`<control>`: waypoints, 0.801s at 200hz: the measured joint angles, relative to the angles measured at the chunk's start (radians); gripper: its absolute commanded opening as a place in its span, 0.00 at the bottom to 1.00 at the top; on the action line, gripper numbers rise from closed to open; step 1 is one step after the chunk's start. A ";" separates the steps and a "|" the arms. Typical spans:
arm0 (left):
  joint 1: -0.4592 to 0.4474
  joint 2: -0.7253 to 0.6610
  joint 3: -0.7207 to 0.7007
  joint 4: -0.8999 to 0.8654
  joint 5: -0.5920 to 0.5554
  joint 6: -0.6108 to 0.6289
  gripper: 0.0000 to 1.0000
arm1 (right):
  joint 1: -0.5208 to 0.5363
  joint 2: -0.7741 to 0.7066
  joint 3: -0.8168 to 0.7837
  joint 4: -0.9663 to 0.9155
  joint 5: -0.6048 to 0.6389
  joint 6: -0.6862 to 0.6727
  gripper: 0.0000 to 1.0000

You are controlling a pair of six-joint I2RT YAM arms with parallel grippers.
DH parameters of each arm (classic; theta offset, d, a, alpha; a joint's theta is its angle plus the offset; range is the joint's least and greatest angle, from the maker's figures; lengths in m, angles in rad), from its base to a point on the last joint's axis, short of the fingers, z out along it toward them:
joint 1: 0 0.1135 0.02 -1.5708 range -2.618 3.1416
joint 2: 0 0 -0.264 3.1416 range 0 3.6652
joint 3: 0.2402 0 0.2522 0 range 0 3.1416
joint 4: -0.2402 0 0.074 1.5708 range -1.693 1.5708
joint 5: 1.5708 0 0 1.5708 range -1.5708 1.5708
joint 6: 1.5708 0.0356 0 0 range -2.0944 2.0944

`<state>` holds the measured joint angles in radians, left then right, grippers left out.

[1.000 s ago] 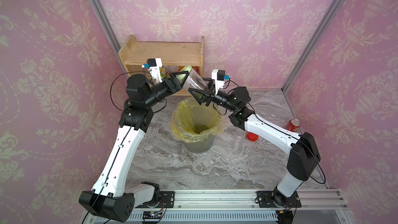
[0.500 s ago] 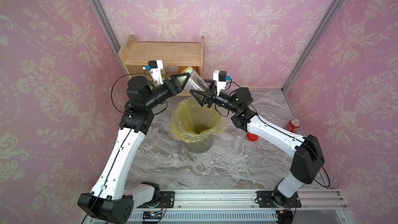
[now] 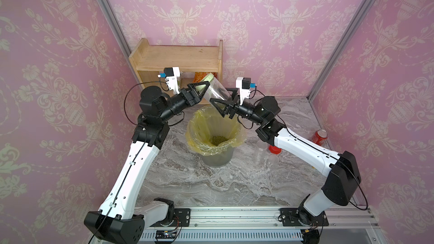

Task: Empty moldy mung beans from jars
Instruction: Pick up the jar from the center of the board.

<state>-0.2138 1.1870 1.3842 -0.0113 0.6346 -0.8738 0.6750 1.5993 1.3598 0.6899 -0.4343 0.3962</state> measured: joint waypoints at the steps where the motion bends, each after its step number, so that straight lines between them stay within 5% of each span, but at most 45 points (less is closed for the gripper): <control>1: 0.000 0.000 0.000 0.000 0.002 0.000 0.84 | 0.000 0.000 0.000 0.000 0.000 0.001 0.40; 36: -0.001 0.000 -0.008 0.033 0.045 -0.008 0.95 | -0.004 -0.003 0.000 0.001 0.021 0.025 0.40; 160: -0.001 0.000 -0.008 -0.035 0.059 0.005 0.97 | -0.011 -0.014 -0.040 0.002 -0.017 0.027 0.39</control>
<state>-0.2146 1.1870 1.3758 -0.0463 0.6937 -0.8692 0.6636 1.5856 1.3197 0.6922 -0.4511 0.4229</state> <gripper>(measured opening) 0.975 0.827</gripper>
